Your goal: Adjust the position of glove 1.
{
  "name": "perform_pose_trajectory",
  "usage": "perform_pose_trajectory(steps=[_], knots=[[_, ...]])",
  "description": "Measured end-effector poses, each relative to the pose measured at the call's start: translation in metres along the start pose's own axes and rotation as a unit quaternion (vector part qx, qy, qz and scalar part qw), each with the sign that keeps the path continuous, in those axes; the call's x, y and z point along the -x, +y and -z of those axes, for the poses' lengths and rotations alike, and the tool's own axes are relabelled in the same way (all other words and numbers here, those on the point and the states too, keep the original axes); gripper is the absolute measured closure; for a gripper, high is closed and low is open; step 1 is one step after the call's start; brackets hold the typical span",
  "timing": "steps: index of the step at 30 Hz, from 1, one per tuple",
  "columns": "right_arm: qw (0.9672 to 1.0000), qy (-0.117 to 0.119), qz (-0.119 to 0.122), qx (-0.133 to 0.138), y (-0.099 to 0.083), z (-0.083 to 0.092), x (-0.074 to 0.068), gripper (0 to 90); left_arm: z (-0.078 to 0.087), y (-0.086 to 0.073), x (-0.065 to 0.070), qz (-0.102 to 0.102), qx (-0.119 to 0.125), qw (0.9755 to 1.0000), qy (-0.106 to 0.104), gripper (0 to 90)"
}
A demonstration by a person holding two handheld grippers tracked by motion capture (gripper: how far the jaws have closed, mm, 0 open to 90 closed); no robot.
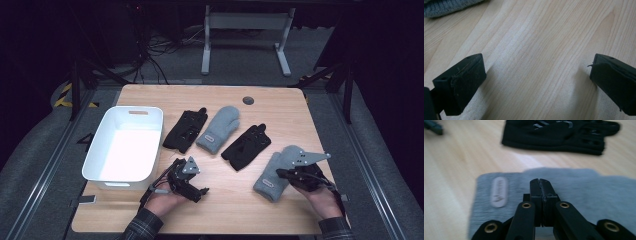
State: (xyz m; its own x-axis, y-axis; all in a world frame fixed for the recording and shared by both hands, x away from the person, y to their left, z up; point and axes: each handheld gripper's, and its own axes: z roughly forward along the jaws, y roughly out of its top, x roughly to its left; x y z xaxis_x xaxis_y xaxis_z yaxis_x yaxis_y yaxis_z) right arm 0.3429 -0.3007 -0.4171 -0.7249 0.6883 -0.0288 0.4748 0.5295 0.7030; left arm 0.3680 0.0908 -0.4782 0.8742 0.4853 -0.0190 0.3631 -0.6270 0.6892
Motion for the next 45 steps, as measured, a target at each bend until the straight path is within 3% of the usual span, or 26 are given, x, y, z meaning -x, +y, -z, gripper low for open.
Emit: perform_pose_trajectory(steps=[10,16,22,27,38,45], knots=[[0.9982,-0.043,-0.041,-0.006,-0.005,0.001,0.050,90.0,0.000,0.000,0.000,0.000,0.000,1.0000,0.000,0.5],[0.9974,-0.037,-0.049,-0.038,-0.016,-0.012,0.059,90.0,0.000,0.000,0.000,0.000,0.000,1.0000,0.000,0.6],[0.9971,-0.032,-0.049,-0.048,-0.018,-0.015,0.053,90.0,0.000,0.000,0.000,0.000,0.000,1.0000,0.000,0.6],[0.9976,-0.019,-0.043,-0.051,-0.016,-0.017,0.039,90.0,0.000,0.000,0.000,0.000,0.000,1.0000,0.000,0.6],[0.9982,0.013,-0.001,-0.059,-0.003,-0.026,-0.004,90.0,0.000,0.000,0.000,0.000,0.000,1.0000,0.000,0.6],[0.9975,0.025,0.022,-0.062,0.004,-0.032,-0.022,90.0,0.000,0.000,0.000,0.000,0.000,1.0000,0.000,0.6]])
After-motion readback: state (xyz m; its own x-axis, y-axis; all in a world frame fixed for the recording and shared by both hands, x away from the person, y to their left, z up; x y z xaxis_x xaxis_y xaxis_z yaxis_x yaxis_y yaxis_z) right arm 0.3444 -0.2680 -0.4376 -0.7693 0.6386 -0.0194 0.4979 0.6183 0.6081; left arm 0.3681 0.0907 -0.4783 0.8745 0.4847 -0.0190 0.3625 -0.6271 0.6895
